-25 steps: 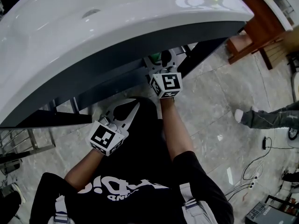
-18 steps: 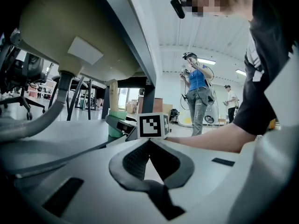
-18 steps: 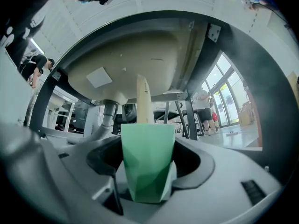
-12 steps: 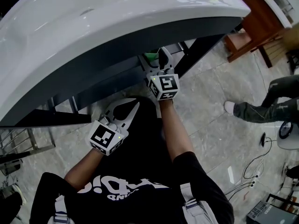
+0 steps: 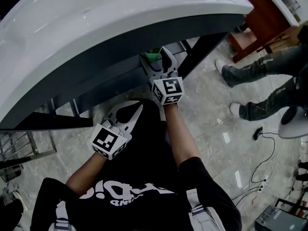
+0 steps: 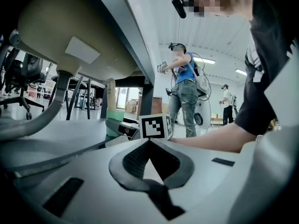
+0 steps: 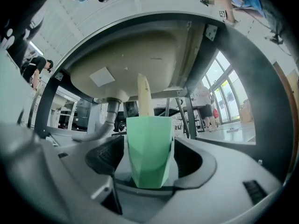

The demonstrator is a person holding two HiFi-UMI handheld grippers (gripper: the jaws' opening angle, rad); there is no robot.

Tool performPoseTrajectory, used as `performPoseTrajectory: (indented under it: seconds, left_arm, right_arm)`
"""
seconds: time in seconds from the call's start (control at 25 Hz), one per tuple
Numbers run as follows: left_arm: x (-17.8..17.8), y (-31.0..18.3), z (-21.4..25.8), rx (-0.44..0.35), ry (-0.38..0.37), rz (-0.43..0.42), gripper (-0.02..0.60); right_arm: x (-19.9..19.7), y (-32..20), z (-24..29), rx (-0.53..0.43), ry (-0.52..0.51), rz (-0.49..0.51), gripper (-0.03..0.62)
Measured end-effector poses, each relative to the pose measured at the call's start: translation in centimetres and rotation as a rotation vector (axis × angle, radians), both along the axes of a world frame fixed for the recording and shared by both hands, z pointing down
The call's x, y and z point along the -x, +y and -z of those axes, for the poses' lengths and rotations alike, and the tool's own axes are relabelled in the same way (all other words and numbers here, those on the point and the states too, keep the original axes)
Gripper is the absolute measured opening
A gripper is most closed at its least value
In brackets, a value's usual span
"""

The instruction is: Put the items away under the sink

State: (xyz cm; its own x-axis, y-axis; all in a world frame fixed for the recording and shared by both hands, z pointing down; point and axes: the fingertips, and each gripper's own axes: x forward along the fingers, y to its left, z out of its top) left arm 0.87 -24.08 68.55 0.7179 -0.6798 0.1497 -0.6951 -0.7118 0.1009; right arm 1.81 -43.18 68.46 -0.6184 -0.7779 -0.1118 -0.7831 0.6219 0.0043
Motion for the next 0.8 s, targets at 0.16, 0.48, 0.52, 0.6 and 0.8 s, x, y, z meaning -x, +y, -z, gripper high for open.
performPoseTrajectory:
  seconds: [0.16, 0.48, 0.52, 0.6, 0.8]
  left_arm:
    - [-0.3, 0.2, -0.1, 0.006, 0.001, -0.003, 0.020]
    - [-0.9, 0.5, 0.0, 0.000, 0.015, -0.015, 0.019]
    - [-1.0, 0.5, 0.1, -0.001, 0.017, -0.015, 0.020]
    - [-1.0, 0.5, 0.2, -0.006, 0.023, -0.013, 0.020]
    - [-0.7, 0.5, 0.3, -0.019, 0.041, -0.016, 0.019]
  right_arm:
    - [-0.3, 0.4, 0.0, 0.004, 0.009, 0.005, 0.336]
    - [-2.6, 4.6, -0.2, 0.020, 0.008, -0.007, 0.334]
    - [-3.1, 5.5, 0.0, 0.020, 0.011, -0.010, 0.334]
    - [-4.0, 7.3, 0.5, 0.017, 0.019, -0.017, 0.334]
    - [-5.7, 12.9, 1.7, 0.017, 0.036, -0.029, 0.334]
